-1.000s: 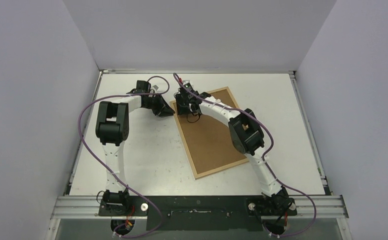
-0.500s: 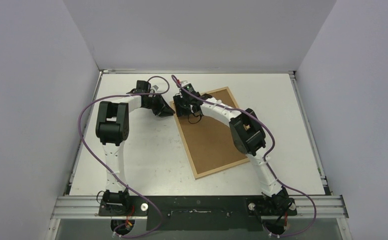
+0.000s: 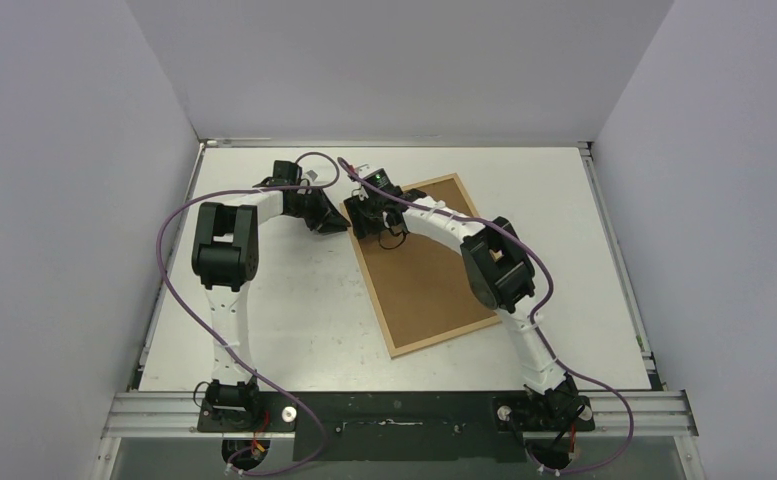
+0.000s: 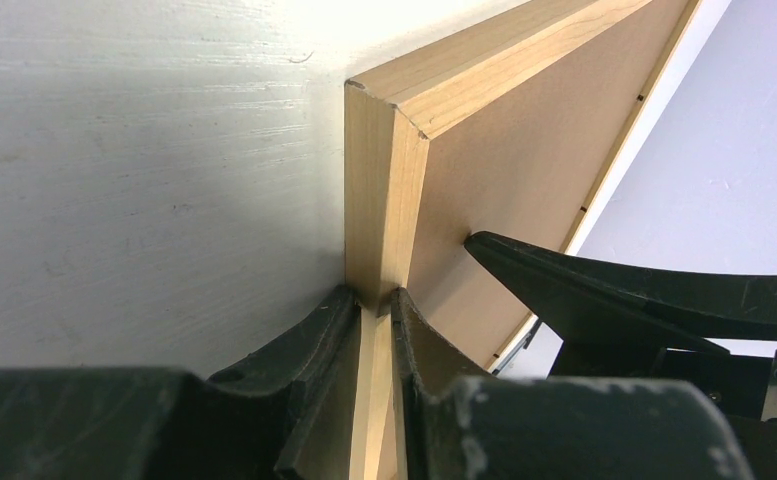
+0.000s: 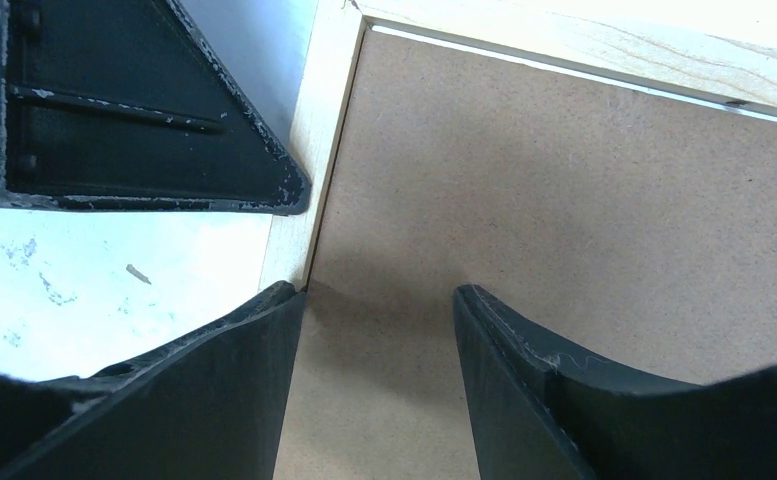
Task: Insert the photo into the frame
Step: Install the photo frame at the center of the board.
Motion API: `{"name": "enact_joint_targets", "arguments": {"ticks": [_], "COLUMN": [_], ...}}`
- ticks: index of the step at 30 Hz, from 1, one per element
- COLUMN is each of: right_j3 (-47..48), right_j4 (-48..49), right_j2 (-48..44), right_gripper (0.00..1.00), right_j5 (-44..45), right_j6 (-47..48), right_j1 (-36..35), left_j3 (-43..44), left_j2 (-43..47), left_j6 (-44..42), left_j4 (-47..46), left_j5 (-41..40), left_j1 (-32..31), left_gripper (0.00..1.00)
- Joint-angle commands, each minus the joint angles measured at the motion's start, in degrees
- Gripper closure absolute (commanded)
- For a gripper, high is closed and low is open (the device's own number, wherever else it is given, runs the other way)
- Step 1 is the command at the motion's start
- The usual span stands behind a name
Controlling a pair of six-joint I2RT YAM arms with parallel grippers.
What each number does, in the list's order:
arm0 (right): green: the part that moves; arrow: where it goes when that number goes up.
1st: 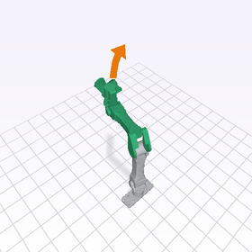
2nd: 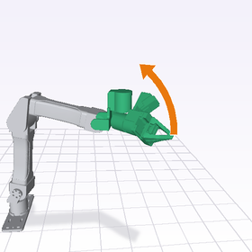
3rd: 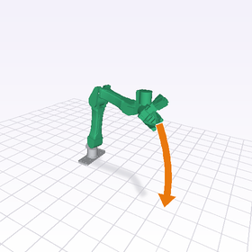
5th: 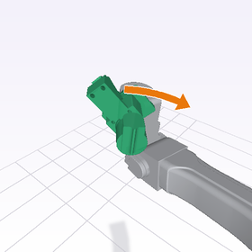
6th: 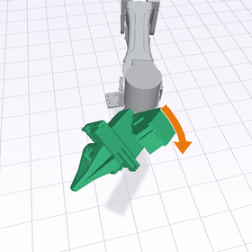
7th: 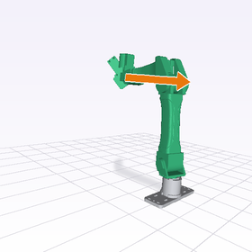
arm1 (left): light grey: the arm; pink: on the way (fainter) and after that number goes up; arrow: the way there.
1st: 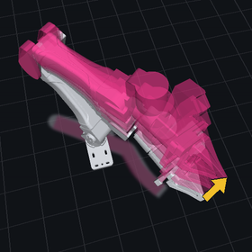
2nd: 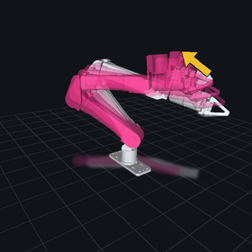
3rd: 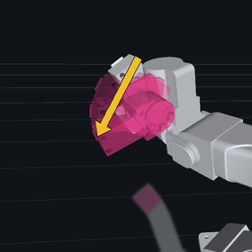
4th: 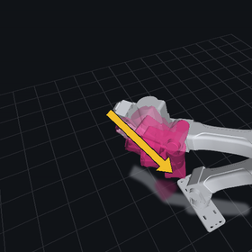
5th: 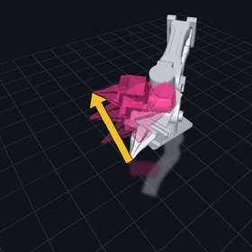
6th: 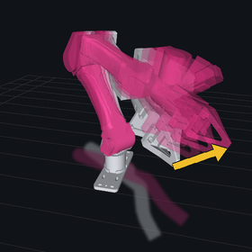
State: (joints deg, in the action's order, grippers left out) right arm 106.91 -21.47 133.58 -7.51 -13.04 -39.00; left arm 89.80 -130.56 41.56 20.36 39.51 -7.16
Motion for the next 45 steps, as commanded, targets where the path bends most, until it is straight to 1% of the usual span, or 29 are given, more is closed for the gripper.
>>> {"name": "enact_joint_targets", "arguments": {"ticks": [1,10,17,23,29,36,45], "right_j3": [-1.4,-1.1,-1.3,-2.0,-2.5,-2.4,-2.8], "right_j4": [-7.5,-10.0,-10.9,-11.2,-11.5,-11.2,-6.4], "right_j2": [-0.2,1.0,1.7,2.0,2.6,2.7,-1.8], "right_gripper": [0.43,0.48,0.53,0.63,0.68,0.67,0.58], "right_j5": [0.5,2.5,4.3,4.8,5.0,5.3,2.8], "right_j6": [0.9,4.4,5.5,6.6,7.0,5.6,-1.0], "right_j1": [0.3,0.0,-0.4,-0.5,-0.5,-0.9,0.3], "left_j3": [-2.3,-2.6,-2.6,-2.6,-2.8,-2.9,-2.9], "left_j2": [-5.5,-5.4,-5.5,-5.5,-5.4,-5.3,-5.3], "left_j6": [-2.9,-2.8,-2.8,-2.9,-2.9,-2.9,-3.1], "left_j4": [7.2,7.2,7.2,7.1,7.2,7.2,7.5], "left_j5": [-9.4,-9.5,-9.5,-9.6,-9.6,-9.6,-10.0], "left_j1": [-1.3,-1.4,-1.4,-1.5,-1.5,-1.6,-1.5], "left_gripper": [0.85,0.85,0.85,0.85,0.85,0.85,0.85]}}
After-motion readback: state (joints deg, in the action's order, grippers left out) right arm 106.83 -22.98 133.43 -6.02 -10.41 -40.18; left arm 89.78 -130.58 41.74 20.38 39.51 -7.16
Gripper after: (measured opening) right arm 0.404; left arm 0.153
